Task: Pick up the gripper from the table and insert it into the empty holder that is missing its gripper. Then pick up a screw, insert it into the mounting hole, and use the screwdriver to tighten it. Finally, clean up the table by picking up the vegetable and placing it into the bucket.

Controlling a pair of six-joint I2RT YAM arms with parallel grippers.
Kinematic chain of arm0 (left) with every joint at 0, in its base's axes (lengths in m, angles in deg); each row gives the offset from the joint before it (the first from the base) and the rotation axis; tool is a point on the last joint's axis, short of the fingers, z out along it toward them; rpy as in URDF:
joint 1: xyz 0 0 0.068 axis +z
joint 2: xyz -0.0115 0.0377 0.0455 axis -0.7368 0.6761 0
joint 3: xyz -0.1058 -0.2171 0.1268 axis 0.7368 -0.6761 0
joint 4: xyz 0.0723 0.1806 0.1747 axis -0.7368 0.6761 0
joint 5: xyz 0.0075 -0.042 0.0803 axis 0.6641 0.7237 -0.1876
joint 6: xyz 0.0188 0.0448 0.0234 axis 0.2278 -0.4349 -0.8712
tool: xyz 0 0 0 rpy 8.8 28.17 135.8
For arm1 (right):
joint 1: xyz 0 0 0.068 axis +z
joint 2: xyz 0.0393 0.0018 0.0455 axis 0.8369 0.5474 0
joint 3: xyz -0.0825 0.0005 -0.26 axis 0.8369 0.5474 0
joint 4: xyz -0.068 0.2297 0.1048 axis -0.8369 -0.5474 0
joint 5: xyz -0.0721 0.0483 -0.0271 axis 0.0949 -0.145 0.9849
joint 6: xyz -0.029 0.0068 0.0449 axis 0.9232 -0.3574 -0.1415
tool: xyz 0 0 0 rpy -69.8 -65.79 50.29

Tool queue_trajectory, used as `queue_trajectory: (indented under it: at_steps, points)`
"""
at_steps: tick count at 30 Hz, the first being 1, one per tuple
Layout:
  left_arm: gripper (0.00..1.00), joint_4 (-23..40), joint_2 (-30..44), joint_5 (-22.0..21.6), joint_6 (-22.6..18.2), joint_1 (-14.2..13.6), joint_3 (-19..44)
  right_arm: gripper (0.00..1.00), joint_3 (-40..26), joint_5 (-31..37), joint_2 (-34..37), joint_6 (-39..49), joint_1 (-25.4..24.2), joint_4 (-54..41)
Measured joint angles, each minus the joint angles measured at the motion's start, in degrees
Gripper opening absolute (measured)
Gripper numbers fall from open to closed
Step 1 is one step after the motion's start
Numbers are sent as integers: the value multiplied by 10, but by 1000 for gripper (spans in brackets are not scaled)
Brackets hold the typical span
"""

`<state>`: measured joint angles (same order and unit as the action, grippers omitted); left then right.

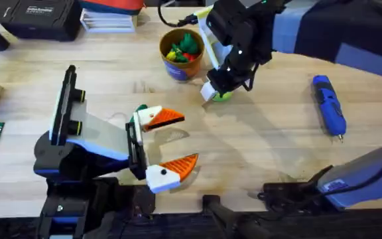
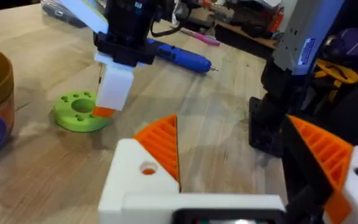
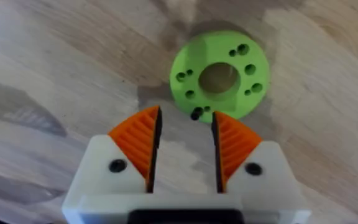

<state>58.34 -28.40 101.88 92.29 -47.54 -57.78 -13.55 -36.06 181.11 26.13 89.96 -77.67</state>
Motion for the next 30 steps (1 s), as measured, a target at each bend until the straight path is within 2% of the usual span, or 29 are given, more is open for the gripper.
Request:
queue_trajectory:
  at_steps: [3, 7, 21, 28, 30]
  points:
    - [985, 0, 0, 0, 0, 0, 0, 468, 0, 15, 7, -1, 0, 0]
    - [985, 0, 0, 0, 0, 0, 0, 384, 0, 25, 14, -4, 3, 0]
    - [986, 0, 0, 0, 0, 0, 0, 317, 0, 59, 38, -7, 23, -5]
    - [985, 0, 0, 0, 0, 0, 0, 167, 0, 74, 38, -9, 23, -2]
    - [985, 0, 0, 0, 0, 0, 0, 77, 0, 78, 38, -10, 23, -1]
